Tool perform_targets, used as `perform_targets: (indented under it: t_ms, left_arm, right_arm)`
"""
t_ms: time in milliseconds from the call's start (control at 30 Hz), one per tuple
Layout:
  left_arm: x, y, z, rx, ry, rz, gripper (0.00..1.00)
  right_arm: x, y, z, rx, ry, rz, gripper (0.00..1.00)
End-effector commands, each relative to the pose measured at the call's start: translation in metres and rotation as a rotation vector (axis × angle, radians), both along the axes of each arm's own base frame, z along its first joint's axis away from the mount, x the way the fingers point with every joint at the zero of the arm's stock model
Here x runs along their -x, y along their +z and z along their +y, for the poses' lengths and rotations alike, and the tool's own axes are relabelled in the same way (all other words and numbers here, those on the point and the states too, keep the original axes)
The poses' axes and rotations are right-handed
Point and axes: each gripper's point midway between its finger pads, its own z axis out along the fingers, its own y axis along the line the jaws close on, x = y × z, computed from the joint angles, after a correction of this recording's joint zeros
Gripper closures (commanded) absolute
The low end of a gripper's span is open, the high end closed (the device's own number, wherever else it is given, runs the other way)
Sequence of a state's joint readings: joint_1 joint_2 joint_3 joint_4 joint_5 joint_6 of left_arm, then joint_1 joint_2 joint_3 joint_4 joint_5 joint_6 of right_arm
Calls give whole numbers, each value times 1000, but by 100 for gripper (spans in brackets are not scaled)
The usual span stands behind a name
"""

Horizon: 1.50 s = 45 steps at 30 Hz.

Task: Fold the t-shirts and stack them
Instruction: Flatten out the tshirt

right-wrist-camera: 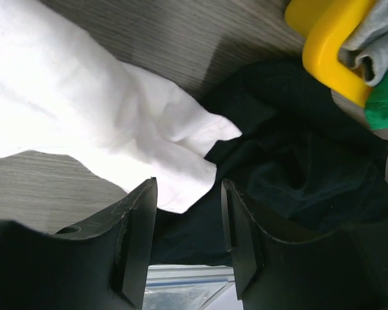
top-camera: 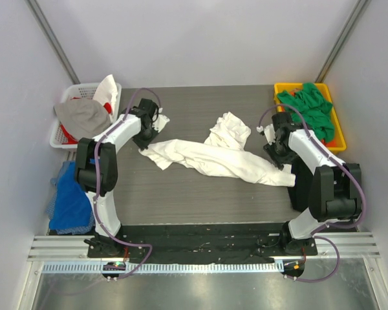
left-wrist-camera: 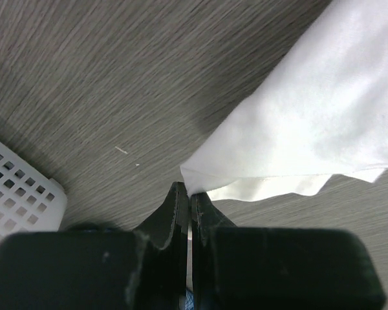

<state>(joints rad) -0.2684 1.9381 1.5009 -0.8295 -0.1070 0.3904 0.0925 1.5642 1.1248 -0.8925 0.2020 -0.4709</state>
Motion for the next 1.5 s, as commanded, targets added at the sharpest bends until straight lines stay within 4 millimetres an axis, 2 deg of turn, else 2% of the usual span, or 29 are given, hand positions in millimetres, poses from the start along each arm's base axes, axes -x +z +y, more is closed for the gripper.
perform_targets:
  t_ms: [0, 167, 400, 700, 900, 1033, 1200, 1467]
  left_arm:
    - [-17, 16, 28, -42, 44, -88, 100]
    - [-17, 24, 51, -93, 70, -114, 100]
    - [-13, 27, 65, -131, 81, -115, 100]
    - [-16, 41, 80, -167, 128, -148, 100]
    - [-15, 50, 91, -178, 150, -159, 100]
    - [-13, 53, 87, -145, 159, -150, 100]
    - [-11, 51, 77, -88, 156, -117, 100]
    - [-9, 47, 72, -64, 162, -100, 100]
  right_arm:
    - [-26, 16, -3, 12, -33, -94, 49]
    - [-32, 15, -2, 1, -39, -91, 50]
    - [-33, 6, 1, -18, -36, -81, 50]
    - [-27, -9, 7, -58, -30, -45, 53]
    - [-13, -18, 12, -92, -6, 10, 53]
    - [-4, -23, 25, -162, 11, 57, 53]
    - [1, -33, 28, -179, 9, 98, 52]
    - [-5, -45, 28, -178, 21, 99, 53]
